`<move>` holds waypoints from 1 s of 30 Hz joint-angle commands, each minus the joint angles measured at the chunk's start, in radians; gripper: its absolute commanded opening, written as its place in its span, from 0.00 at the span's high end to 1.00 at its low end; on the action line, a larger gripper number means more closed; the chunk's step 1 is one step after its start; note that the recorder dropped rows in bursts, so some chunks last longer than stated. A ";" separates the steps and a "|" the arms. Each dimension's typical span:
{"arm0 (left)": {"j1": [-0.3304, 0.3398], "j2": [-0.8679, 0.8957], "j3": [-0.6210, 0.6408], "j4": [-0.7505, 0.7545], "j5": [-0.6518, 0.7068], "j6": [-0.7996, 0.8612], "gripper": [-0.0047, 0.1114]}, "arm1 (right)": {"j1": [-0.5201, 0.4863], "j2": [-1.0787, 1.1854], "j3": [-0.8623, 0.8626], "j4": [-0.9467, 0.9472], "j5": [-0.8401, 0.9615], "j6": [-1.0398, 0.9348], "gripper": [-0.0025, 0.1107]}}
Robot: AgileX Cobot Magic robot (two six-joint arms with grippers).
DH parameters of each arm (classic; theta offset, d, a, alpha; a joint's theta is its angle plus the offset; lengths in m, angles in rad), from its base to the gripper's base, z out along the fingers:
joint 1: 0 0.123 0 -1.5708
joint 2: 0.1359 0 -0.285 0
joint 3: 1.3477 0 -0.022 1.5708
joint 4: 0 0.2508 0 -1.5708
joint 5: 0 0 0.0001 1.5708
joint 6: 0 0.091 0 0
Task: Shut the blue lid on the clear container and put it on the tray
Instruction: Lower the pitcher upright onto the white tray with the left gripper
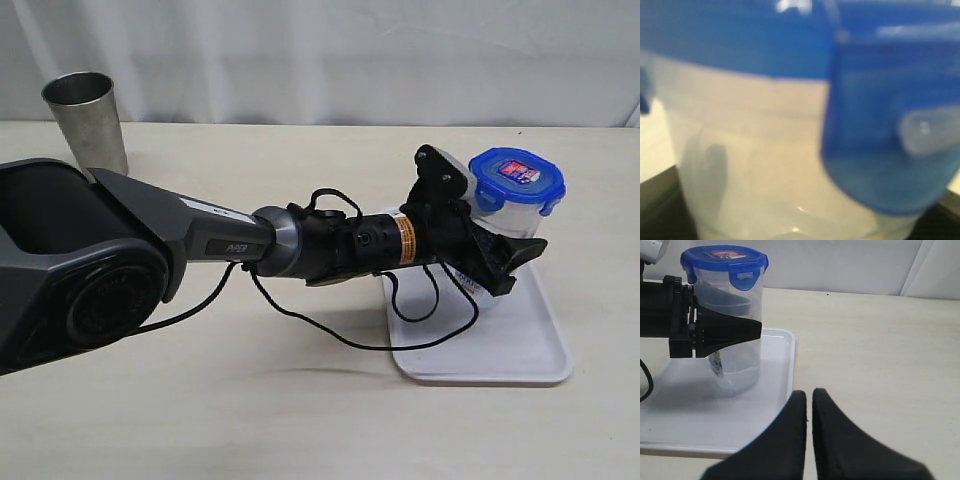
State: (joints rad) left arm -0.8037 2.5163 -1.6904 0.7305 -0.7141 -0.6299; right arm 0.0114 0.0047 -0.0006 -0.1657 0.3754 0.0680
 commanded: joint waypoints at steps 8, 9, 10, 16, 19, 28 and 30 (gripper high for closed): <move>0.001 -0.012 -0.009 -0.011 -0.002 -0.009 0.69 | -0.008 -0.005 0.001 0.002 -0.011 0.001 0.94; 0.001 -0.012 -0.009 -0.011 0.007 -0.009 0.61 | -0.008 -0.005 0.001 0.002 -0.011 0.001 0.94; 0.001 -0.012 -0.009 -0.011 0.010 -0.009 0.53 | -0.008 -0.005 0.001 0.002 -0.011 0.001 0.94; 0.001 -0.012 -0.009 -0.011 0.072 -0.009 0.18 | -0.008 -0.005 0.001 0.002 -0.011 0.001 0.94; 0.001 -0.012 -0.009 -0.011 0.082 -0.009 0.18 | -0.008 -0.005 0.001 0.002 -0.011 0.001 0.94; 0.001 -0.012 -0.009 0.032 0.116 -0.009 0.18 | -0.008 -0.005 0.001 0.002 -0.011 0.001 0.94; 0.001 -0.012 -0.009 0.043 0.130 -0.009 0.18 | -0.008 -0.005 0.001 0.002 -0.011 0.001 0.94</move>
State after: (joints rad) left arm -0.8037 2.5163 -1.6926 0.7560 -0.6041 -0.6322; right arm 0.0114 0.0047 -0.0006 -0.1657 0.3754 0.0680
